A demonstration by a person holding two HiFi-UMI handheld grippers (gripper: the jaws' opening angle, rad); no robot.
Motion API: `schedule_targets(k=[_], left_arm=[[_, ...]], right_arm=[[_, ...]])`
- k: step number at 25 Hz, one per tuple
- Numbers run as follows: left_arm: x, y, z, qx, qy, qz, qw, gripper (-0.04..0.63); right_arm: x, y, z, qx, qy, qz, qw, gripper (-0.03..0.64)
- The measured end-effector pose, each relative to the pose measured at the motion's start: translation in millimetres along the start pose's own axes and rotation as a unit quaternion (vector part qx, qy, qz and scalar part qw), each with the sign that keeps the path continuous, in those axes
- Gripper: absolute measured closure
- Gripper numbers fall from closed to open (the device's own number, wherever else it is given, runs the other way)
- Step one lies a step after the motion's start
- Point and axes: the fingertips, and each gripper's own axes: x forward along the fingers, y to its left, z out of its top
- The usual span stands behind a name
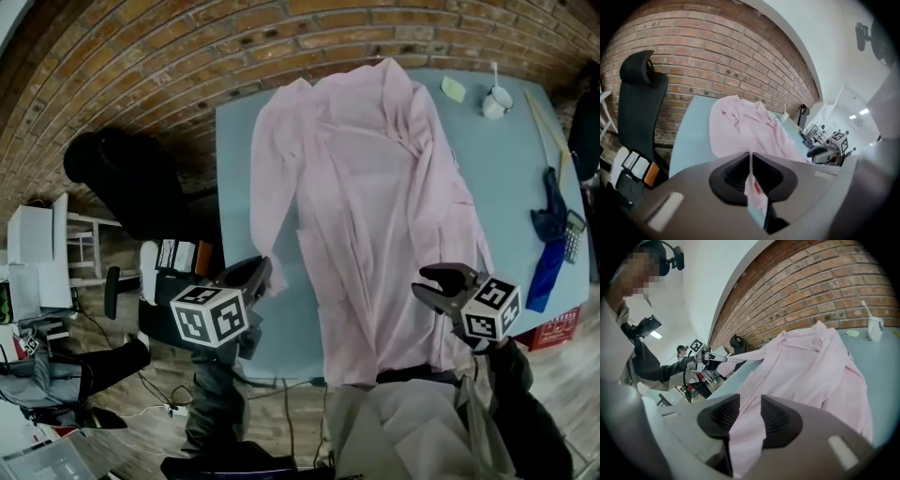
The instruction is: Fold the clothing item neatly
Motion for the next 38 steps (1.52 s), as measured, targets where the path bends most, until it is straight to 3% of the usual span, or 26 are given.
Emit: schedule_targets(k=[3,6,9,10,12,14,15,17,19,20,22,24,25,26,28,30,32,36,38], left_arm=[[26,-50,19,-0.048,-0.023,-0.058,0.9969,0.568],[63,-100,32,-0.129,-0.043,-0.134,0.9816,0.568],[119,-143,12,-0.152,-0.006,-0.172,0.9733,0.559],[137,-156,-5,-0.147,0.022,-0.182,0.9721,0.521],[161,-182,-45,-0.133,0.078,-0.203,0.9669,0.290],[162,-204,-80,-0.098,0.108,-0.211,0.9665,0.240],[156,-211,-92,-0.066,0.113,-0.205,0.9701,0.222],[132,-219,-111,0.032,0.109,-0.168,0.9793,0.198],[97,-221,-128,0.160,0.083,-0.116,0.9767,0.193],[76,-224,-138,0.226,0.060,-0.095,0.9677,0.192],[33,-230,-165,0.339,0.015,-0.066,0.9382,0.193],[0,-230,-206,0.415,0.012,-0.038,0.9090,0.193],[-11,-228,-227,0.428,0.020,-0.021,0.9031,0.193],[-18,-225,-244,0.423,0.024,-0.005,0.9058,0.193],[-23,-223,-262,0.381,0.008,0.030,0.9239,0.193],[-16,-221,-270,0.356,-0.008,0.066,0.9321,0.196],[-6,-222,-281,0.368,-0.001,0.087,0.9258,0.196],[1,-225,-316,0.396,0.014,0.074,0.9151,0.180],[2,-218,-331,0.437,0.013,0.075,0.8963,0.122]], right_arm=[[-5,-8,-5,0.010,-0.009,-0.001,1.000,0.474],[-11,-13,-12,0.023,-0.011,0.003,1.000,0.474],[-13,-21,-16,0.036,-0.020,0.003,0.999,0.474],[-13,-24,-18,0.039,-0.026,0.000,0.999,0.474],[-15,-29,-23,0.031,-0.035,-0.014,0.999,0.474],[-23,-31,-30,-0.001,-0.031,-0.034,0.999,0.472],[-29,-32,-33,-0.023,-0.027,-0.048,0.998,0.458],[-48,-35,-38,-0.083,-0.021,-0.085,0.993,0.448],[-75,-33,-46,-0.189,-0.004,-0.126,0.974,0.448],[-90,-29,-53,-0.249,0.012,-0.141,0.958,0.449],[-121,-16,-77,-0.343,0.043,-0.152,0.926,0.551],[-142,-4,-109,-0.382,0.065,-0.131,0.913,0.615],[-148,2,-126,-0.382,0.072,-0.114,0.914,0.615],[-152,8,-141,-0.374,0.073,-0.098,0.919,0.615],[-156,18,-160,-0.342,0.056,-0.083,0.934,0.615],[-152,24,-166,-0.322,0.033,-0.095,0.941,0.614],[-142,30,-172,-0.323,0.026,-0.116,0.939,0.589],[-130,45,-194,-0.343,0.053,-0.158,0.924,0.483],[-127,52,-209,-0.372,0.057,-0.181,0.909,0.474]])
